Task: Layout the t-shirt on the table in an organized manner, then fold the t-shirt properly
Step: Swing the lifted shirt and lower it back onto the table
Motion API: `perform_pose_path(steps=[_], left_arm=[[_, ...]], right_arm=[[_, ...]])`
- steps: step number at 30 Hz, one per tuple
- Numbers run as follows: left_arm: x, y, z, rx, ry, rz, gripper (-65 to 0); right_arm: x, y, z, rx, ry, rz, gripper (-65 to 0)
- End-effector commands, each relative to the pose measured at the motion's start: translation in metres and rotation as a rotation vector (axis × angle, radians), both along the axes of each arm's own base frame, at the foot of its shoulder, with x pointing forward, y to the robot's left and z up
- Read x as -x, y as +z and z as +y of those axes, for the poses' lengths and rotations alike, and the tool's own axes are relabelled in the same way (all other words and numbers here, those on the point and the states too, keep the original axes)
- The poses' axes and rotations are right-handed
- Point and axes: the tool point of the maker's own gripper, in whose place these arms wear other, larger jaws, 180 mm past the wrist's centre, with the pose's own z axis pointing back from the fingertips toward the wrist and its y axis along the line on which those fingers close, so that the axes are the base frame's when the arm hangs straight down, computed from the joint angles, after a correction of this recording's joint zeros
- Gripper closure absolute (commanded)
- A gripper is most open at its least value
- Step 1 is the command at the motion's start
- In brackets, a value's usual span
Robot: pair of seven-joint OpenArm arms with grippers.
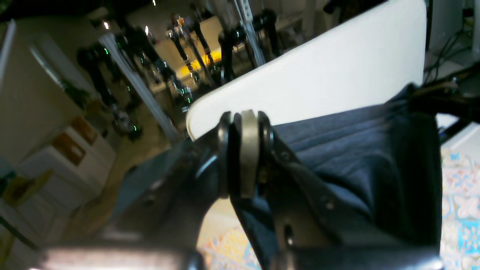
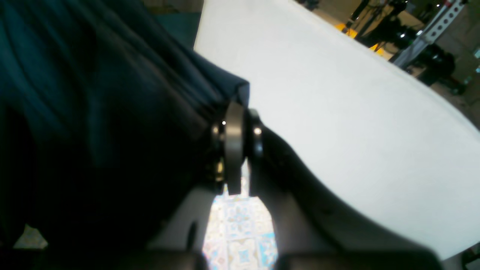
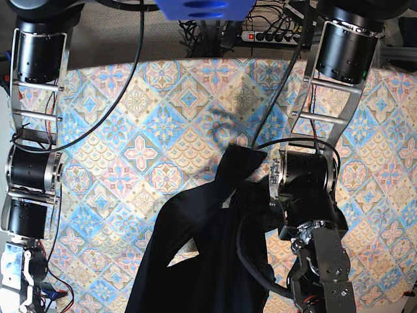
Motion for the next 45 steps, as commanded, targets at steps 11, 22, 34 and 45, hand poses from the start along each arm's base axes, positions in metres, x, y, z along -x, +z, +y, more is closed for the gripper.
perform_pose_path(steps=[11,22,34,45], left_arm=[[0.011,0.039,0.018,0.028,0.065,-0.109,0.0],[0.008,0.03,0.021,0.017,0.082,-0.056,0.0],[0.016,-0.024,-0.07,-0.252,-0.028,0.02,0.0],[0.086,-0.222,-0.168,-0.664,-0.296,0.218,0.0]], right_arm=[[0.002,0.014,-0.071,0.066,-0.185,-0.001,0.0],[0.033,0.041,-0.135,0.121,-0.351,0.001,0.0],[0.094,0.076,-0.157,0.1,-0.473,-0.16,0.0],[0.086,-0.027,-0.161,-0.063,-0.448,-0.025,0.0]])
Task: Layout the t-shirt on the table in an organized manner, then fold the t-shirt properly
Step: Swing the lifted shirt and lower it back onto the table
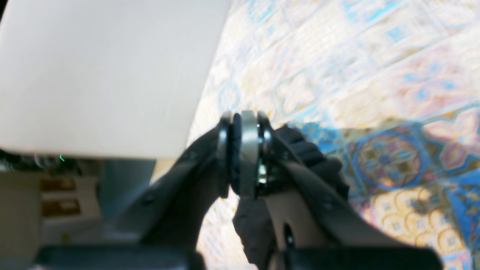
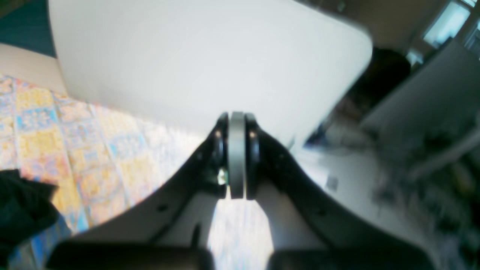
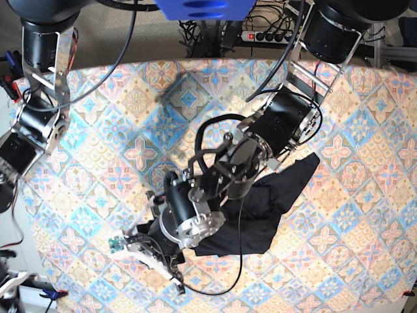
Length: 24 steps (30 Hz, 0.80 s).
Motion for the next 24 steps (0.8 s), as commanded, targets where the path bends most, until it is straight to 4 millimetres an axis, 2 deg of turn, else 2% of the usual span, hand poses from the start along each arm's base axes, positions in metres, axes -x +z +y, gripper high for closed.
perform_pose_path(steps=[1,3,7,10,11,13,15,17,19,22,24], left_arm=[[0.001,0.032,-0.001,0.03,-0.007,-0.082,0.0],[0.01,0.05,0.006,0.044,-0.018,-0.132,0.0],[0.003,0.079,0.046,0.11,0.085,-0.16,0.0],[-0.013,0.068,0.082,0.156,0.204,-0.09,0.0],[-0.023,0.053,0.095,0.158,0.249,-0.038,0.0],[-0.045,0.005,0.135,0.092,0.355,0.073,0.0],[-0.061,-0.056,0.175,0.006,0.437,0.201,0.0],[-0.065,-0.11,0.203,-0.053,0.474,0.307,0.0],[-0.062,-0.143,0.221,-0.076,0.498,0.367,0.0],[-0.051,-0.175,0.241,-0.066,0.546,0.408,0.0],[-0.044,-0.188,0.25,-0.056,0.568,0.427,0.0]], right_arm=[[0.0,0.018,0.003,-0.005,0.021,-0.061,0.0],[-0.001,0.009,0.004,-0.011,0.027,-0.053,0.0],[0.0,0.007,0.004,-0.008,0.027,-0.048,0.0],[0.0,0.007,0.004,-0.008,0.027,-0.048,0.0],[-0.001,0.006,0.005,-0.009,0.028,-0.046,0.0],[-0.001,-0.003,0.006,-0.011,0.031,-0.027,0.0],[0.0,-0.014,0.006,-0.012,0.031,-0.005,0.0],[0.0,-0.034,0.012,-0.024,0.044,0.028,0.0],[0.0,-0.052,0.02,-0.039,0.058,0.06,0.0],[0.001,-0.086,0.038,-0.072,0.087,0.12,0.0],[0.0,-0.111,0.061,-0.082,0.13,0.17,-0.1]])
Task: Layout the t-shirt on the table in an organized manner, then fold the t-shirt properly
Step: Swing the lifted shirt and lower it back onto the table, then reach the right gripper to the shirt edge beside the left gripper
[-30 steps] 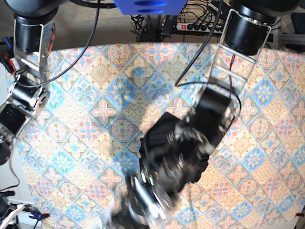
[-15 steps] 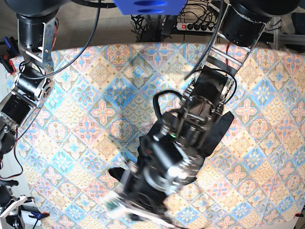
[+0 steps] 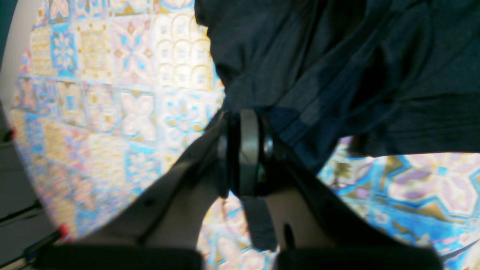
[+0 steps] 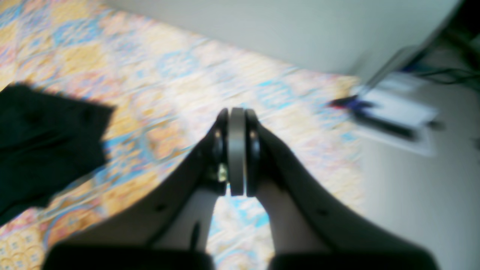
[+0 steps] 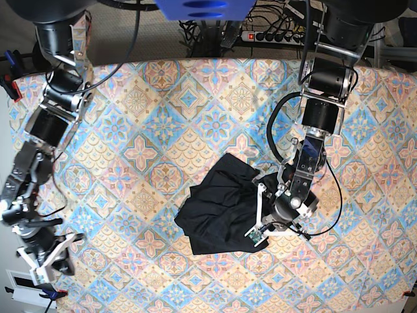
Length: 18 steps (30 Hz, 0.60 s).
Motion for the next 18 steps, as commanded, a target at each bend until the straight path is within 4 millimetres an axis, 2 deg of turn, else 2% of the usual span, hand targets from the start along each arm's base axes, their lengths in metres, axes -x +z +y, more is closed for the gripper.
perform_pose_path(steps=[1,5,7,10,12,15,18], left_arm=[[-0.007,0.013,0.005,0.023,0.022,-0.044,0.0],[0.005,-0.004,0.023,0.069,0.096,-0.008,0.0],[0.011,-0.013,0.029,0.087,0.121,0.011,0.0],[0.019,-0.023,0.034,0.11,0.144,0.027,0.0],[0.024,-0.031,0.033,0.124,0.138,0.027,0.0],[0.033,-0.043,0.031,0.133,0.132,0.039,0.0],[0.041,-0.052,0.029,0.143,0.129,0.055,0.0]], right_arm=[[-0.003,0.012,0.013,0.006,0.04,-0.043,-0.9],[0.014,-0.054,0.079,0.053,0.2,0.094,-6.2],[0.025,-0.07,0.113,0.082,0.289,0.112,-7.7],[0.049,-0.083,0.166,0.103,0.443,0.078,-8.0],[0.063,-0.082,0.199,0.104,0.542,0.038,-8.0],[0.075,-0.078,0.227,0.107,0.631,-0.002,-8.0],[0.085,-0.085,0.245,0.115,0.689,0.006,-8.1]])
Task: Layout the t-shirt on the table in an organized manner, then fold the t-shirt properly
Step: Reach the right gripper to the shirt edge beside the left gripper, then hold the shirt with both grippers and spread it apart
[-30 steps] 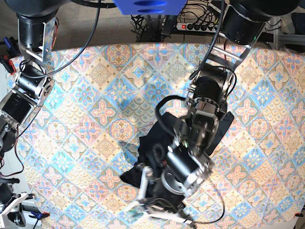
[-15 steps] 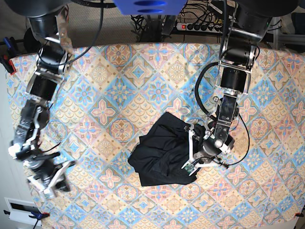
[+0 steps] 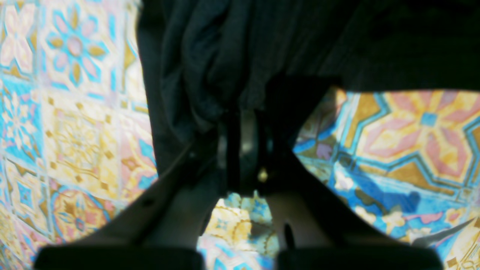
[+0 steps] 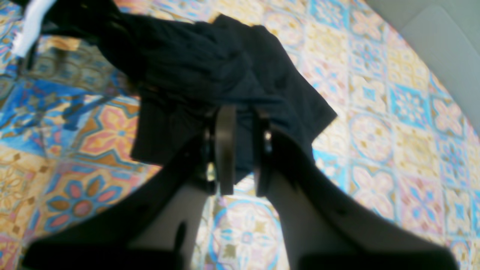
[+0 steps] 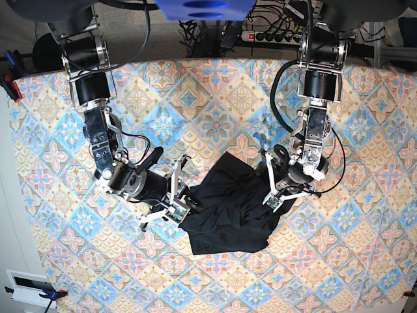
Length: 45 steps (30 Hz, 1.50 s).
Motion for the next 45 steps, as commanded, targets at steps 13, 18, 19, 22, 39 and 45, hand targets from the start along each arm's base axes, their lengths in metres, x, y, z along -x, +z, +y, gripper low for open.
perform_pose_path(steps=[13,18,19,22,39,45], left_arm=[[0.003,-0.002,-0.003,0.027,-0.003,-0.024,0.0],[0.005,-0.003,-0.013,0.047,-0.008,-0.021,0.0],[0.005,-0.003,-0.015,0.05,-0.009,-0.021,0.0],[0.005,-0.003,-0.017,0.053,-0.01,-0.021,0.0],[0.014,-0.012,-0.027,0.069,-0.015,0.004,0.0],[0.014,-0.012,-0.026,0.065,-0.015,0.004,0.0]], right_arm=[[-0.001,-0.02,0.057,0.132,0.227,0.021,-21.3],[-0.012,-0.032,0.062,0.192,0.278,0.033,-22.0],[-0.014,-0.038,0.061,0.208,0.282,0.046,-22.0],[-0.025,-0.043,0.056,0.23,0.286,0.053,-21.9],[-0.071,-0.019,0.08,0.154,0.258,0.035,-22.2],[-0.076,-0.039,0.067,0.364,0.286,-0.028,-28.0]])
